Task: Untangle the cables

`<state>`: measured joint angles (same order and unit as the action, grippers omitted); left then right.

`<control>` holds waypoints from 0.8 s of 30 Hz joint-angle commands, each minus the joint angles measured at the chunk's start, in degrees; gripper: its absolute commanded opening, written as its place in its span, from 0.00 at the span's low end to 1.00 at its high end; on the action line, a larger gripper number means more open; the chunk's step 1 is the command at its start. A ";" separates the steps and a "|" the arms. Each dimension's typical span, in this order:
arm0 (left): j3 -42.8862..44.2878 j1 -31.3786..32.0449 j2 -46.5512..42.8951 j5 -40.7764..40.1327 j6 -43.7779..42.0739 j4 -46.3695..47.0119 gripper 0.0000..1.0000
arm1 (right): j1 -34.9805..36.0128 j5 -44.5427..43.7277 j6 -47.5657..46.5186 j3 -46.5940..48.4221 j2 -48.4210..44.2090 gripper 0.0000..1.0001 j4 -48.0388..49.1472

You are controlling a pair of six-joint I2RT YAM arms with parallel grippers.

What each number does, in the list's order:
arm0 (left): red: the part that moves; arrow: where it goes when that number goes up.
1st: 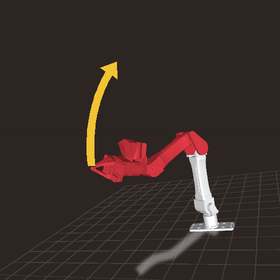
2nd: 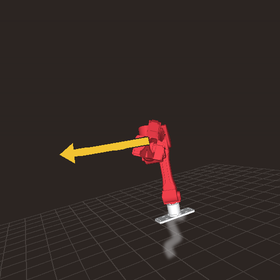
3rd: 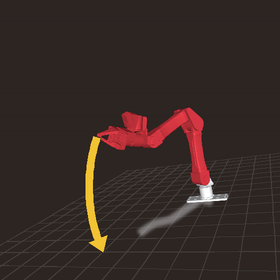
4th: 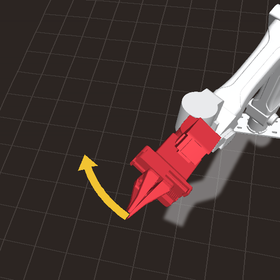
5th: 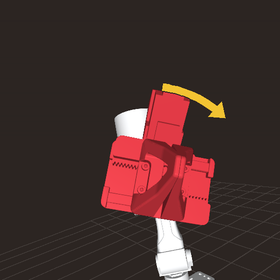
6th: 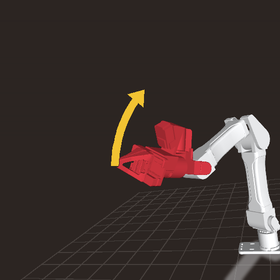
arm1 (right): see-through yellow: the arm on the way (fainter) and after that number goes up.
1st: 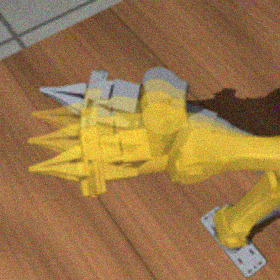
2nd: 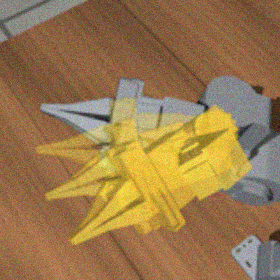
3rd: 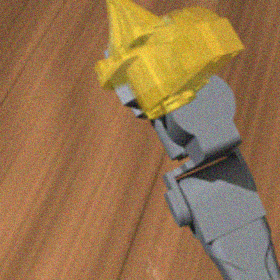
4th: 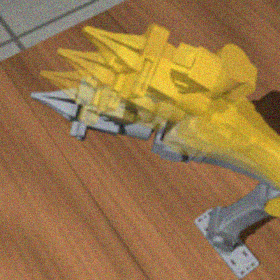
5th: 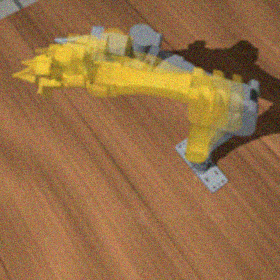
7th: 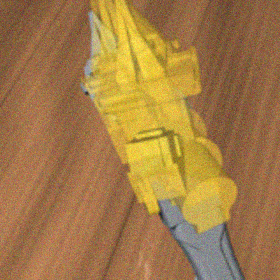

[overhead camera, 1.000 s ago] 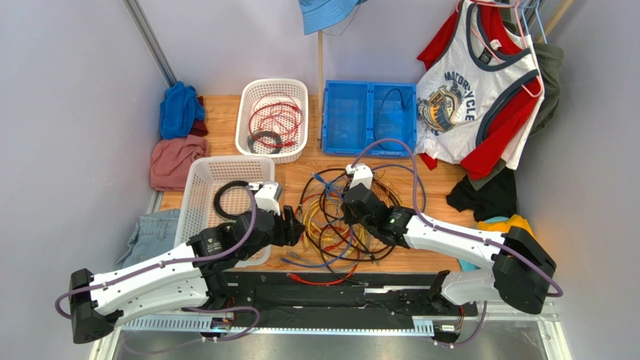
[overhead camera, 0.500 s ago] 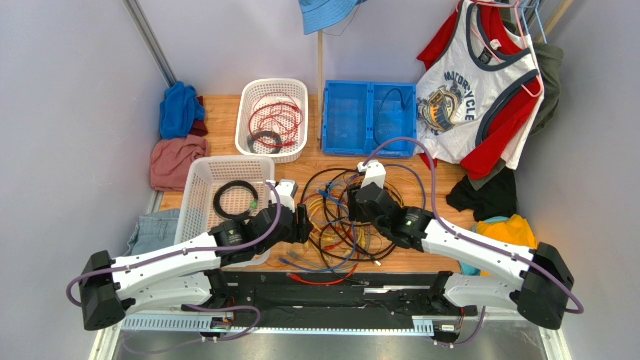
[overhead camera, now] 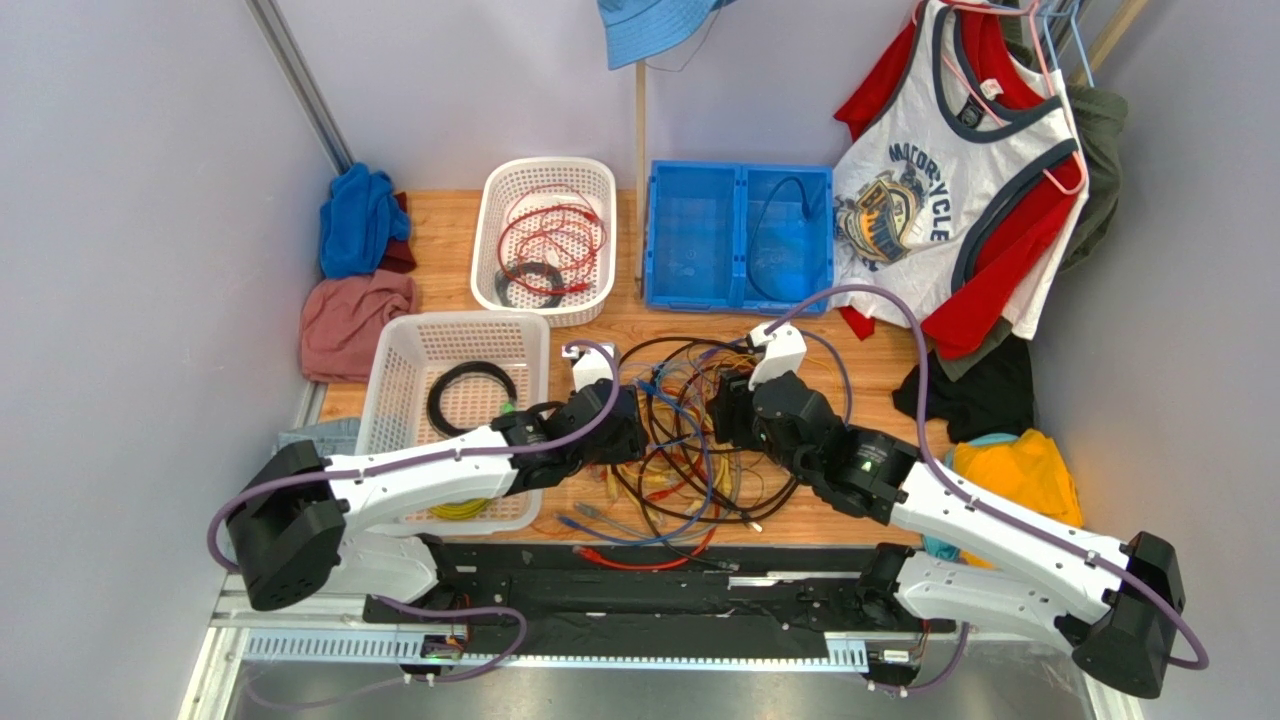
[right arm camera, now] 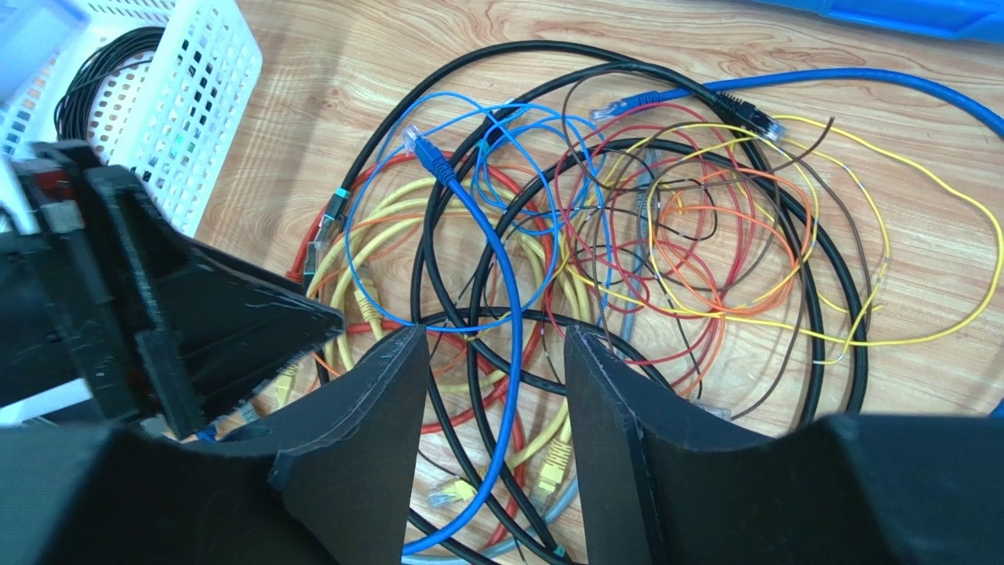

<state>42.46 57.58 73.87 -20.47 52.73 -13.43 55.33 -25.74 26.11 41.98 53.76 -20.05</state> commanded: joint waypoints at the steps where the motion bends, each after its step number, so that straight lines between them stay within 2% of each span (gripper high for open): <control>1: 2.72 -0.01 2.94 5.00 7.55 5.34 0.53 | 0.13 -0.28 -0.79 -1.37 -2.34 0.50 0.01; 18: 1.58 -0.89 9.98 7.46 16.43 6.23 0.54 | 0.22 -0.63 -1.23 -2.86 -4.27 0.50 0.02; 24: 1.49 -1.59 10.69 5.09 18.20 6.14 0.56 | 0.22 -0.81 -1.32 -3.13 -5.15 0.50 0.02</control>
<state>42.92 56.77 84.36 -13.85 68.55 -8.49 55.33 -25.63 25.63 39.11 49.84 -20.73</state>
